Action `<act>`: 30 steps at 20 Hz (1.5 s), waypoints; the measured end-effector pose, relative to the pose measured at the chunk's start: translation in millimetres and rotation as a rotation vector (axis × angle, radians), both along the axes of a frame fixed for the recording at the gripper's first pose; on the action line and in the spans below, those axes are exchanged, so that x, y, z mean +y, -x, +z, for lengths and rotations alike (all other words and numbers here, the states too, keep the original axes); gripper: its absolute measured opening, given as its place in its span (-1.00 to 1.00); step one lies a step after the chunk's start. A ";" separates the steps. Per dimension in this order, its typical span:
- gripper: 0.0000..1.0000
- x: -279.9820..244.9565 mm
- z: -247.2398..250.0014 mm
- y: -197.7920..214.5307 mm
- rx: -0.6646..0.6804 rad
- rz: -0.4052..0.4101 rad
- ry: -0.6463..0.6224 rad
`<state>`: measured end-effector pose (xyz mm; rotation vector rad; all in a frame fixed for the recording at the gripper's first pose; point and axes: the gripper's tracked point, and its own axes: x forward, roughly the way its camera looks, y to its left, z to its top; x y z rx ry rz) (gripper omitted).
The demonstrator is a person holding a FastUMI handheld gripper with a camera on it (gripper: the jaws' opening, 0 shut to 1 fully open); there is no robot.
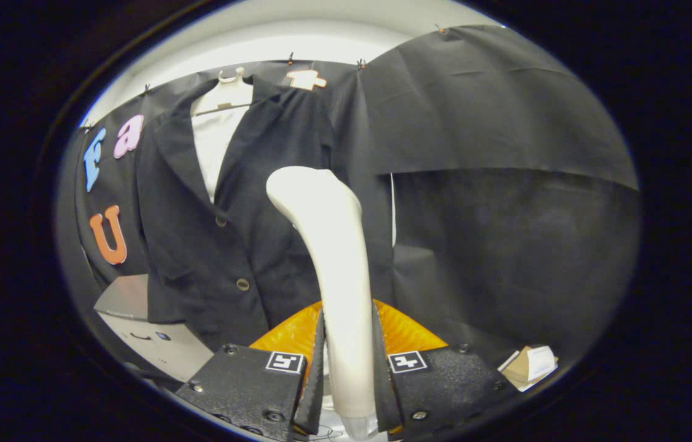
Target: Iron the clothes twice with a garment steamer, once on the left side and once on the right side.
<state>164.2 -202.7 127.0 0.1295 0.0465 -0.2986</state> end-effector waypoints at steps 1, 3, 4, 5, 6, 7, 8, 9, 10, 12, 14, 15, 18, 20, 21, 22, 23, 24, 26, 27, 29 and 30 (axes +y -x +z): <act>-0.26 -1.4 15.5 -5.7 -0.017 0.008 0.004; -0.26 -1.8 44.9 -20.4 -0.046 0.026 0.008; -0.26 -0.9 57.5 -27.3 -0.058 0.032 0.011; -0.26 -0.4 70.5 -34.4 -0.071 0.036 0.014; -0.26 1.6 82.9 -40.9 -0.079 0.044 0.018; -0.26 6.7 93.1 -47.4 -0.085 0.055 0.023; -0.26 11.7 101.2 -52.8 -0.089 0.065 0.033; -0.27 16.7 108.5 -59.9 -0.094 0.067 0.046; -0.27 20.1 113.0 -67.5 -0.095 0.066 0.068; -0.26 31.0 117.5 -78.0 -0.092 0.074 0.088; -0.26 39.1 114.1 -87.8 -0.077 0.075 0.104; -0.27 39.5 109.8 -89.4 -0.067 0.077 0.105; -0.26 43.8 100.6 -101.8 -0.055 0.061 0.114; -0.26 45.5 96.1 -104.3 -0.047 0.055 0.119; -0.26 46.8 95.1 -106.9 -0.045 0.053 0.127; -0.26 47.3 93.1 -106.4 -0.045 0.050 0.132; -0.26 48.3 91.1 -106.5 -0.043 0.048 0.134; -0.26 48.1 87.8 -106.0 -0.039 0.048 0.137; -0.26 49.6 78.2 -105.5 -0.028 0.050 0.139; -0.26 49.1 72.0 -103.8 -0.022 0.050 0.140; -0.26 46.2 59.8 -97.5 -0.010 0.049 0.149; -0.26 46.7 53.6 -97.2 -0.003 0.046 0.154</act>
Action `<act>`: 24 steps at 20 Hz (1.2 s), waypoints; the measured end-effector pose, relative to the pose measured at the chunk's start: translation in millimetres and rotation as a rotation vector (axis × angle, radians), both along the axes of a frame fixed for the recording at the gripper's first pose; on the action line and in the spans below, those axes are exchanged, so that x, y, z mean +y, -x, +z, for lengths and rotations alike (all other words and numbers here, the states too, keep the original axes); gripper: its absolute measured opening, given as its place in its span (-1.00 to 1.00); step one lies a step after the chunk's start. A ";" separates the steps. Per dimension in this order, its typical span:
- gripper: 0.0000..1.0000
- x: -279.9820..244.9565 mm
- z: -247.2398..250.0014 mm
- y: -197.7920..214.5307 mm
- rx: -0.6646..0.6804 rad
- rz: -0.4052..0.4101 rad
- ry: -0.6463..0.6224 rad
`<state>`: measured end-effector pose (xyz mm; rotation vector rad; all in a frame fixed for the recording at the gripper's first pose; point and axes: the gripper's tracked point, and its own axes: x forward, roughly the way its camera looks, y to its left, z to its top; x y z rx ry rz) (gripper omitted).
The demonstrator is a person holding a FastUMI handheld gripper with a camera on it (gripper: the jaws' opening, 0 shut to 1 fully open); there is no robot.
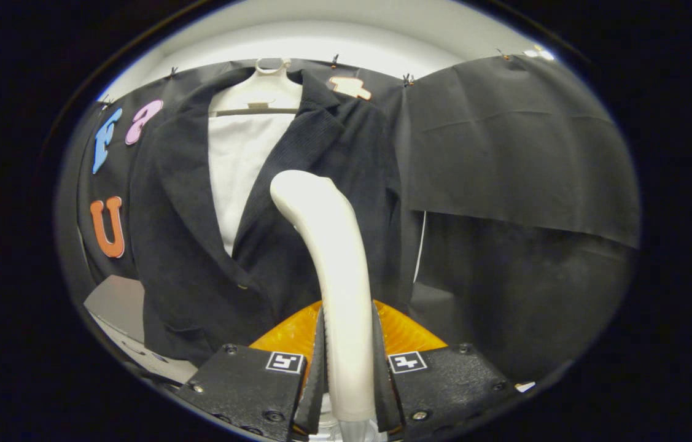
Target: Iron the clothes twice with a garment steamer, once on the left side and once on the right side.
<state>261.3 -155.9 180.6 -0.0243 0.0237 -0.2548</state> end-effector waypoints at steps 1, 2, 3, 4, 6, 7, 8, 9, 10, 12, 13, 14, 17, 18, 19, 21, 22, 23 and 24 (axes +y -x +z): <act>-0.26 2.2 -6.0 -2.4 0.009 -0.003 0.003; -0.26 3.0 -14.2 -3.3 0.021 -0.007 0.008; -0.26 3.4 -20.6 -2.0 0.029 -0.009 0.012; -0.26 2.6 -28.5 0.0 0.034 -0.016 0.017; -0.26 0.2 -43.2 -1.0 0.048 -0.032 0.034; -0.26 -1.8 -49.7 -0.5 0.053 -0.039 0.039; -0.26 -2.0 -57.2 -0.4 0.063 -0.044 0.042; -0.26 -1.9 -65.1 -0.2 0.073 -0.048 0.044; -0.26 -2.0 -72.6 0.0 0.084 -0.052 0.049; -0.26 -3.6 -85.4 -0.8 0.097 -0.062 0.063; -0.26 -4.5 -92.0 -1.9 0.107 -0.065 0.062; -0.26 -4.1 -98.4 -4.2 0.119 -0.069 0.059; -0.26 -5.2 -123.6 -1.5 0.153 -0.075 0.064; -0.26 -4.7 -131.9 0.7 0.164 -0.077 0.067; -0.26 -3.8 -138.5 2.2 0.174 -0.078 0.071; -0.26 -3.4 -150.6 2.0 0.190 -0.081 0.078; -0.26 -2.1 -156.0 3.2 0.195 -0.083 0.083; -0.26 -1.4 -162.1 2.6 0.201 -0.083 0.085; -0.26 -0.6 -167.2 3.1 0.206 -0.084 0.088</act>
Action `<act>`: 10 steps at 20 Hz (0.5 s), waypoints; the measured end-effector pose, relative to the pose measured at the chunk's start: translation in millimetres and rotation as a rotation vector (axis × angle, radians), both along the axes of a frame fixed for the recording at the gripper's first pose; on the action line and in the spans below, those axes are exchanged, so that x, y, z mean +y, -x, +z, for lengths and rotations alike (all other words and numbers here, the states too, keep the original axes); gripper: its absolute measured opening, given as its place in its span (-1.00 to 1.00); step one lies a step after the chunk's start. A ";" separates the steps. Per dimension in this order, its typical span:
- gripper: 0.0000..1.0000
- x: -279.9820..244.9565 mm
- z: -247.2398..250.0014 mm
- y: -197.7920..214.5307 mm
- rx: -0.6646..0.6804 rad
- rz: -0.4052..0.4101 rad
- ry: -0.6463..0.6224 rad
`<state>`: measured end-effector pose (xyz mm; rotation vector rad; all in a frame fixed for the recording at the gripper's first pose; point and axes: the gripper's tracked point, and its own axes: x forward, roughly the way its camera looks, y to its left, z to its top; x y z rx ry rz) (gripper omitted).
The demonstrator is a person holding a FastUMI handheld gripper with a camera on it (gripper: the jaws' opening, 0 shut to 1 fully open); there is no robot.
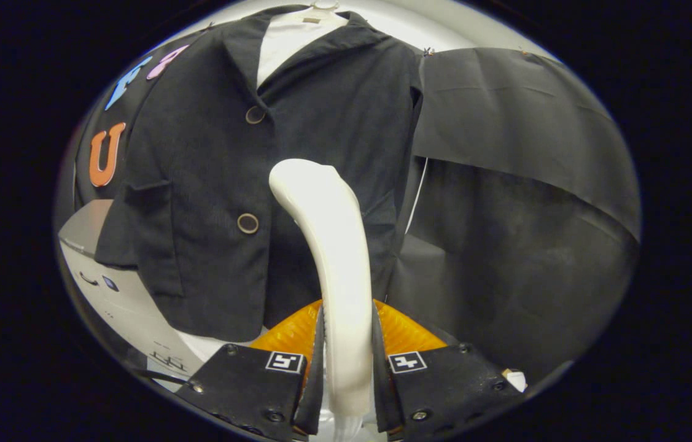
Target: Iron the clothes twice with a garment steamer, once on the left side and once on the right side.
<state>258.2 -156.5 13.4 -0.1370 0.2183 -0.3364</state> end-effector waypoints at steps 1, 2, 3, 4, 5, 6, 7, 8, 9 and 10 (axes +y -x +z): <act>-0.26 1.4 -4.9 1.0 0.006 0.000 0.000; -0.26 2.5 -9.9 1.9 0.013 0.002 -0.001; -0.26 2.9 -15.4 3.7 0.023 0.002 -0.004; -0.26 4.2 -21.5 4.8 0.034 0.004 -0.007; -0.26 4.6 -28.2 5.0 0.046 0.006 -0.014; -0.26 5.6 -34.5 6.2 0.056 0.003 -0.021; -0.26 5.7 -40.6 5.8 0.064 0.004 -0.025; -0.26 5.9 -44.7 4.9 0.069 0.007 -0.035; -0.26 5.9 -49.8 5.6 0.081 0.009 -0.040; -0.26 6.7 -55.6 7.1 0.090 0.008 -0.046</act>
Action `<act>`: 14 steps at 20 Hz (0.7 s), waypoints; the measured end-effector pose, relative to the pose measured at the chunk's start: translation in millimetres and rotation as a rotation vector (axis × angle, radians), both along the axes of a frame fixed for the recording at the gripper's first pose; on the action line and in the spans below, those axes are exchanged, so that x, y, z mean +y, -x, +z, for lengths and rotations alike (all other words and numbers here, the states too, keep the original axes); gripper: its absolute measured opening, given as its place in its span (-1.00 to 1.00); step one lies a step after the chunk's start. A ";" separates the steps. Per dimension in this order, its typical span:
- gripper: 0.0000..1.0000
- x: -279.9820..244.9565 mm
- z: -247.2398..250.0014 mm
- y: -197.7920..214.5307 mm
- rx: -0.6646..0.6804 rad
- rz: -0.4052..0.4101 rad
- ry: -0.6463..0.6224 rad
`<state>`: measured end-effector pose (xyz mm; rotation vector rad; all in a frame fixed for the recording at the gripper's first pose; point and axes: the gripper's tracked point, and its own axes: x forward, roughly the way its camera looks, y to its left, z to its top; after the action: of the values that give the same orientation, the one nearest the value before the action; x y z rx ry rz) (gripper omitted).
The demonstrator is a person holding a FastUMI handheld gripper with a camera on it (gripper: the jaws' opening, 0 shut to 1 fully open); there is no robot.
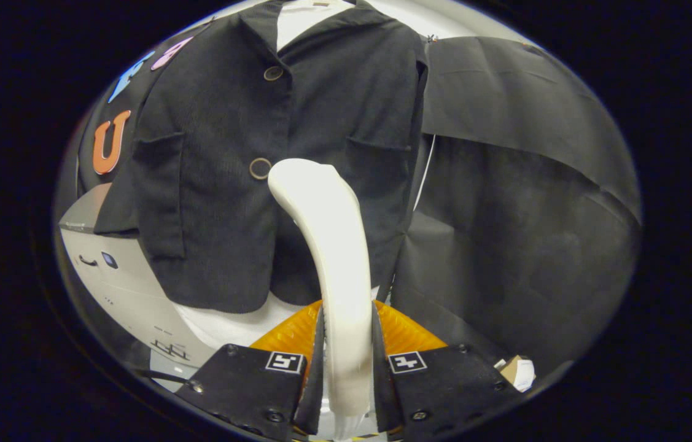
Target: Iron the clothes twice with a garment steamer, once on the left side and once on the right side.
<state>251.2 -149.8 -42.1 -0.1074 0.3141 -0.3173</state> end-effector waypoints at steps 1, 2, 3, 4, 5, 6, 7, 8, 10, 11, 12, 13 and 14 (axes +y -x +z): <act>-0.26 0.2 -7.2 1.4 0.010 -0.002 -0.004; -0.26 0.3 -12.9 2.9 0.019 -0.004 -0.007; -0.26 0.4 -18.3 3.7 0.028 -0.006 -0.007; -0.26 0.7 -24.5 3.9 0.038 -0.007 -0.004; -0.26 -0.4 -31.3 3.4 0.049 -0.007 -0.004; -0.26 0.3 -35.7 4.5 0.059 -0.008 -0.007; -0.26 1.4 -39.7 4.3 0.068 -0.009 -0.008; -0.26 1.2 -41.9 4.4 0.074 -0.010 -0.014; -0.26 1.0 -43.0 4.3 0.077 -0.009 -0.018; -0.26 0.9 -43.2 4.4 0.078 -0.009 -0.018; -0.26 1.4 -42.6 4.4 0.078 -0.009 -0.022; -0.26 1.8 -42.4 4.2 0.078 -0.009 -0.027; -0.26 1.9 -41.8 4.3 0.079 -0.009 -0.029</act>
<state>246.8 -147.9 -84.0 -0.0906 0.3972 -0.3180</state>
